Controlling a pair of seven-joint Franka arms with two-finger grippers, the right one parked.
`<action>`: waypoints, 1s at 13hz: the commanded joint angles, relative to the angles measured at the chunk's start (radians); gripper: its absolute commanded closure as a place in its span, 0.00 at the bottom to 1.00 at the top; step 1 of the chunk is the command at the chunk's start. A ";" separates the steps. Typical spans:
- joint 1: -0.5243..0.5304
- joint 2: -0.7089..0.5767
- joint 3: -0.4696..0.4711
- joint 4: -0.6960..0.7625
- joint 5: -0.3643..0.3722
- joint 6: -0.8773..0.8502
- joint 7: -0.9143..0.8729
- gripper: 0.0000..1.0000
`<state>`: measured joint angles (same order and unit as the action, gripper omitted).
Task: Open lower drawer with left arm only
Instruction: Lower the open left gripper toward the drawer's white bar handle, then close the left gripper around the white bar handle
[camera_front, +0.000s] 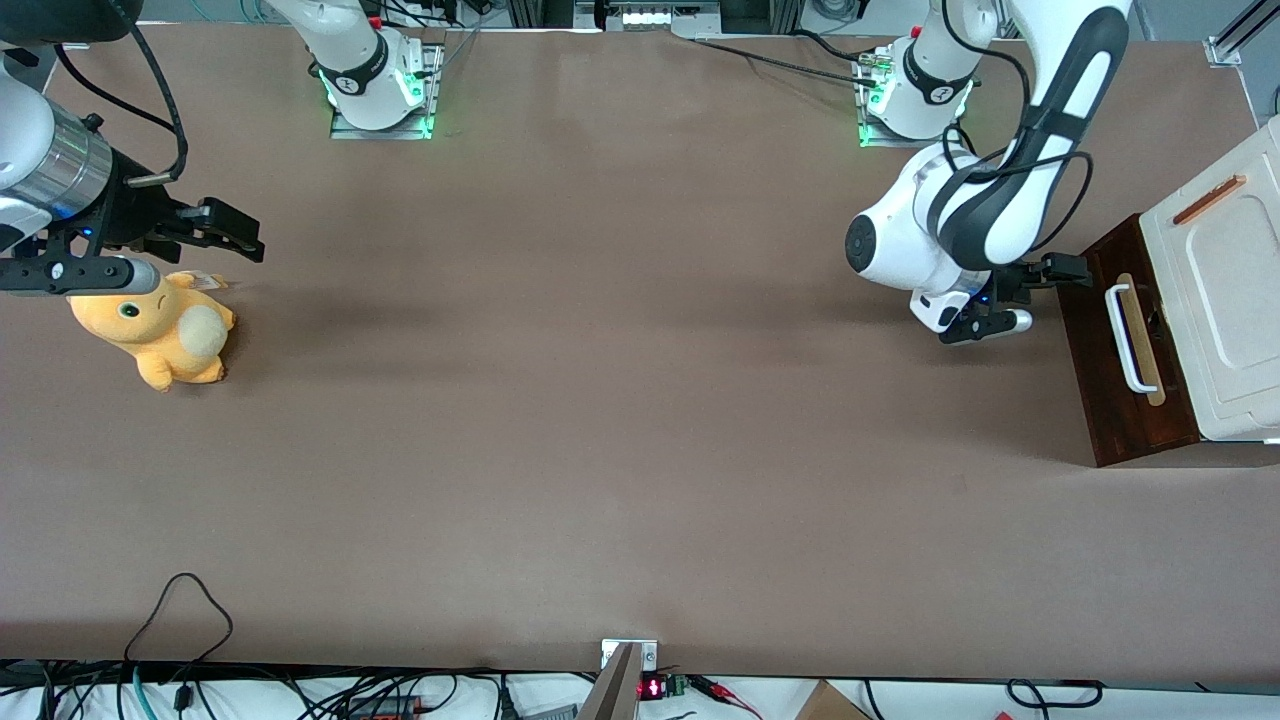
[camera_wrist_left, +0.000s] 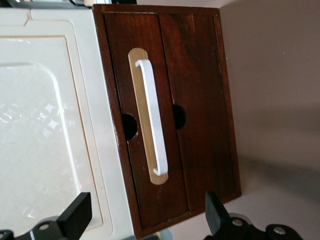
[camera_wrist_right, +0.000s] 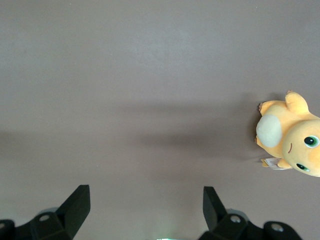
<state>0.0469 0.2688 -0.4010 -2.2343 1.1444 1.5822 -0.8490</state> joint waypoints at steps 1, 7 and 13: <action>-0.007 0.044 0.056 -0.008 0.108 -0.005 -0.033 0.00; -0.009 0.134 0.159 0.015 0.242 0.004 -0.039 0.03; -0.007 0.193 0.205 0.061 0.278 0.022 -0.038 0.16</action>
<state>0.0475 0.4260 -0.2161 -2.2127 1.3964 1.5956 -0.8832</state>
